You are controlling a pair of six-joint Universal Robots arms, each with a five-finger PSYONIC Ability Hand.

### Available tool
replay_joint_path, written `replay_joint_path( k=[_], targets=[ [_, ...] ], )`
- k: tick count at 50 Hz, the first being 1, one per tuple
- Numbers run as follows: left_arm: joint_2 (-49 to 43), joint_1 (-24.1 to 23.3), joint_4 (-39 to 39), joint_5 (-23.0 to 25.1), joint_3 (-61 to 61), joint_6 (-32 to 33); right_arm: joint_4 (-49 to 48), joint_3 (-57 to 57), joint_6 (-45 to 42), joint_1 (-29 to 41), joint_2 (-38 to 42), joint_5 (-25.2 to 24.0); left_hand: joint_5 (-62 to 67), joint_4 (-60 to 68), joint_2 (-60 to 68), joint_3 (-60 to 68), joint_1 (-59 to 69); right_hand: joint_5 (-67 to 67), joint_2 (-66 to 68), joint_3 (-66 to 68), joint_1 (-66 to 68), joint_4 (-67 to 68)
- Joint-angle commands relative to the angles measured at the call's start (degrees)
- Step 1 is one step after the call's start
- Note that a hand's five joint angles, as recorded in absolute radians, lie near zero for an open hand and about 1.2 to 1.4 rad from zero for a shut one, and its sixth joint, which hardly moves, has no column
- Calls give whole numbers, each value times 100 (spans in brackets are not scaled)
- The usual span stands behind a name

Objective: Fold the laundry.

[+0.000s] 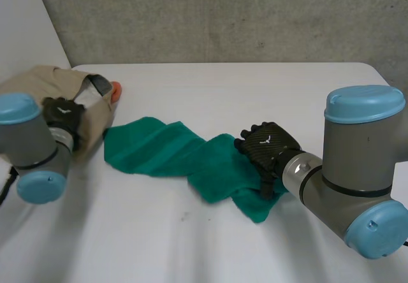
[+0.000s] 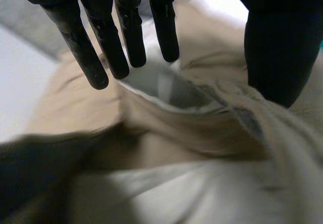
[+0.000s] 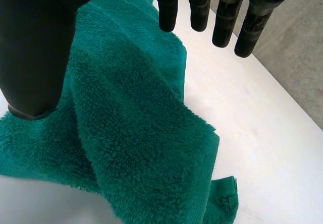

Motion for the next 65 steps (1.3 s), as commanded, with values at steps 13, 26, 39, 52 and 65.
replay_joint_path(
  k=[13, 26, 39, 52, 65],
  targets=[
    [500, -573, 1191, -486, -536, 1629, 9, -43, 0, -1, -9, 0, -497, -511, -488, -475, -479, -375, -282, -243, -136, -348],
    [1425, -1779, 515, -258, -1082, 354, 246, -316, -53, -246, -202, -26, -869, -883, -861, -847, -851, -375, -282, -243, -136, -348],
    [582, -1867, -725, 1254, -652, -632, 1363, -553, -747, -695, 149, -53, -1155, -1169, -1146, -1133, -1137, -375, -282, -243, -136, -348],
    [-201, -1788, -796, 1369, 140, -641, -25, 106, -642, -704, 395, -44, -719, -734, -711, -697, -701, 3490, 3583, 3622, 3729, 3517],
    [-500, -2052, -1077, 1395, 412, -658, -290, 194, -642, -835, 264, -18, -47, -61, -38, -25, -29, 6625, 6718, 6757, 6864, 6652]
  ],
)
